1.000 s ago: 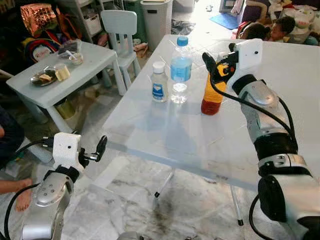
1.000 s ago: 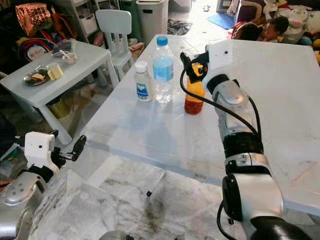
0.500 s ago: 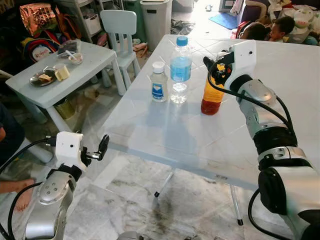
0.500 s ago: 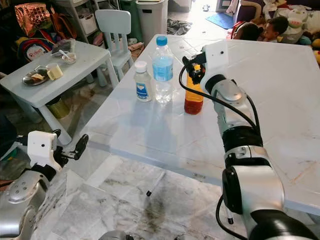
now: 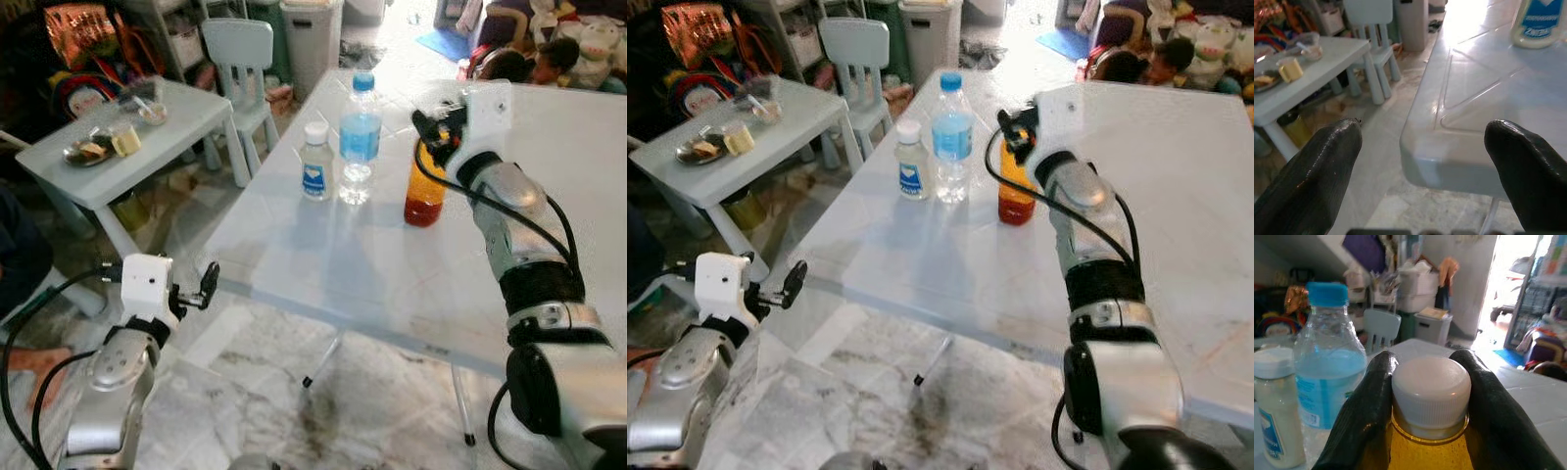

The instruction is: Restocking fridge

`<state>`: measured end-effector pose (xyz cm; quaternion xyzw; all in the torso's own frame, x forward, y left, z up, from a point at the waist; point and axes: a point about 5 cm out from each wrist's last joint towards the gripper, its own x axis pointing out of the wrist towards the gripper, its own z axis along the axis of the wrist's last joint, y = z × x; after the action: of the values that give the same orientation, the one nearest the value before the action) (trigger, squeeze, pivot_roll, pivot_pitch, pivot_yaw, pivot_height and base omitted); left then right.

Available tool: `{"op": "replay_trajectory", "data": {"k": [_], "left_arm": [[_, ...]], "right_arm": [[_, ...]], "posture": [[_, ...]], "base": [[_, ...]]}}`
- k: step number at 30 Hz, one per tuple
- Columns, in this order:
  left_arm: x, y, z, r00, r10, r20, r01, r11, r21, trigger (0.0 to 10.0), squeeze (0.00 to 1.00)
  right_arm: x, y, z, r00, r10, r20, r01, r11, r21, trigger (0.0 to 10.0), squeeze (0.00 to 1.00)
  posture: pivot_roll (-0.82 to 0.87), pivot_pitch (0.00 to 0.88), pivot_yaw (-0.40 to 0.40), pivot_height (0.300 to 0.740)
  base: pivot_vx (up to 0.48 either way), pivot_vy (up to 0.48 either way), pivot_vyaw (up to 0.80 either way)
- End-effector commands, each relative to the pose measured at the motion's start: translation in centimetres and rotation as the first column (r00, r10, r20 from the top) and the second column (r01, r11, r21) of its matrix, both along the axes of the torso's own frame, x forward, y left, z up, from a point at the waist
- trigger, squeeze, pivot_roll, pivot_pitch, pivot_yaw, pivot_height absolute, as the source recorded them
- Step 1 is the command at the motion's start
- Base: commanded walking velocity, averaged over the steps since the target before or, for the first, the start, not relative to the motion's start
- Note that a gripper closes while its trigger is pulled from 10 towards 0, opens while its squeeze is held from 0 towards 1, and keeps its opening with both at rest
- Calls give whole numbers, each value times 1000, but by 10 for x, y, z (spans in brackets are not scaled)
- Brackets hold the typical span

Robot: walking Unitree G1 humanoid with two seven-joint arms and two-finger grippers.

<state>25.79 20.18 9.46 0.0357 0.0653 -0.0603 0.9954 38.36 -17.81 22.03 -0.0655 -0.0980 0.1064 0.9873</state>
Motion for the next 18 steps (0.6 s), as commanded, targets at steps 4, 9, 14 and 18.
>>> {"op": "replay_trajectory", "data": {"k": [4, 9, 14, 18], "left_arm": [[3, 5, -5, 999, 39, -15, -39, 999, 22, 10000, 0], [8, 5, -10, 999, 50, -19, -49, 998, 39, 10000, 0], [14, 3, -9, 999, 54, -5, -54, 998, 32, 10000, 0], [16, 2, -10, 998, 55, 0, -55, 998, 31, 10000, 0]], "right_arm": [[-21, 11, 3, 992, -10, 124, 19, 997, -75, 0, 0], [-49, 23, -6, 991, 1, 132, 0, 1000, -1, 7686, 0], [-64, 28, -19, 992, -34, 121, 28, 998, 50, 10000, 0], [-69, 33, -22, 993, -34, 110, 27, 997, 66, 10000, 0]], "posture": [[53, 0, 29, 740], [33, 0, 24, 740], [20, 0, 19, 740], [13, 0, 17, 740]], "base": [[0, 0, 0], [0, 0, 0], [0, 0, 0], [0, 0, 0]]}}
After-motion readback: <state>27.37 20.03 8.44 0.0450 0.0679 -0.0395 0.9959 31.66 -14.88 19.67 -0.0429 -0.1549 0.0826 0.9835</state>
